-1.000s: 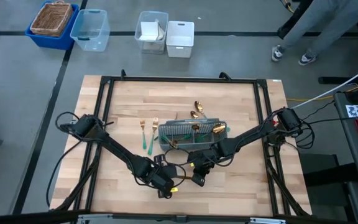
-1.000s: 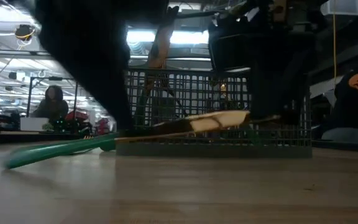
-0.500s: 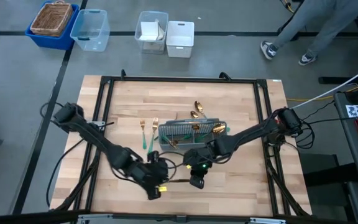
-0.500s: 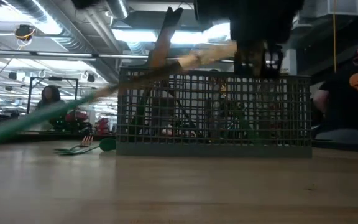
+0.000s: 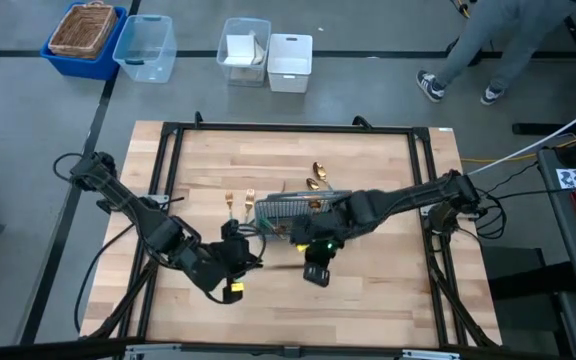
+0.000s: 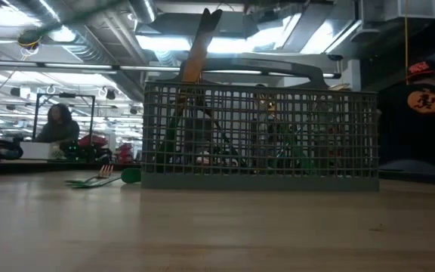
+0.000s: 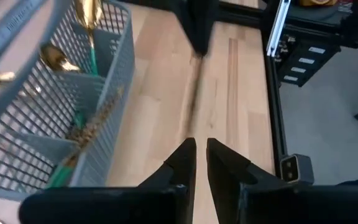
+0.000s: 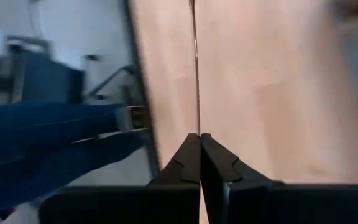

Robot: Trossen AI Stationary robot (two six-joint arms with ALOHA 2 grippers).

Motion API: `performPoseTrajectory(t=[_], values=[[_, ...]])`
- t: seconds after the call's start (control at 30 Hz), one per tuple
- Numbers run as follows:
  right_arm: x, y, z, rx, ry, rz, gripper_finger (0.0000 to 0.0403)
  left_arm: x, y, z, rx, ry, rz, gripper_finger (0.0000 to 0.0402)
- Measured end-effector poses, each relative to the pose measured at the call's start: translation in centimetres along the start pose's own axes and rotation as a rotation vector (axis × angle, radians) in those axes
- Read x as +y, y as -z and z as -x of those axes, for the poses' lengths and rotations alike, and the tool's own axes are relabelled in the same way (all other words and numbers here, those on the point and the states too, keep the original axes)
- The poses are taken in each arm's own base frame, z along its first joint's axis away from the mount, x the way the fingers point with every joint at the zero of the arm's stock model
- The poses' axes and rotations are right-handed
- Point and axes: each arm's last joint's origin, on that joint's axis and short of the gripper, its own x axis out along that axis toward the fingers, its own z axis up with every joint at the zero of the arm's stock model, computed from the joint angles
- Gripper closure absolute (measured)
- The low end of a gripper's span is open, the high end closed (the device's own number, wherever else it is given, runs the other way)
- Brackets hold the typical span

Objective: Sort silverware
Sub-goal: Put the green knife into the gray utensil holder

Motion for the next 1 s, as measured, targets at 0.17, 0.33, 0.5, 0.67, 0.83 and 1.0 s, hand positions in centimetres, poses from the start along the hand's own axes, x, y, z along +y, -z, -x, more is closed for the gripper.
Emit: performPoseTrajectory(t=[0.17, 0.33, 0.5, 0.67, 0.83, 1.0], values=[[-0.6, -0.4, 2.6, 0.022, 0.189, -0.059, 0.0403, 0.5, -0.4, 0.3, -0.015, -0.006, -0.062, 0.0373], [-1.4, -1.1, 4.2, 0.026, 0.198, -0.099, 0.0403, 1.3, -0.9, 0.1, -0.02, -0.041, -0.104, 0.0373], [-2.0, -1.5, 5.2, 0.048, 0.155, -0.133, 0.0403, 2.1, -1.2, -0.3, -0.017, -0.069, -0.132, 0.0373], [-2.5, -1.7, 5.8, 0.074, 0.123, -0.173, 0.0403, 2.6, -1.5, -0.5, -0.014, -0.085, -0.164, 0.0373], [-3.0, -1.9, 6.1, 0.109, 0.054, -0.221, 0.0403, 3.2, -1.7, -0.8, -0.004, -0.109, -0.178, 0.0373], [-3.2, -2.0, 6.3, 0.136, -0.001, -0.262, 0.0403, 3.7, -1.9, -1.1, 0.002, -0.124, -0.18, 0.0373]])
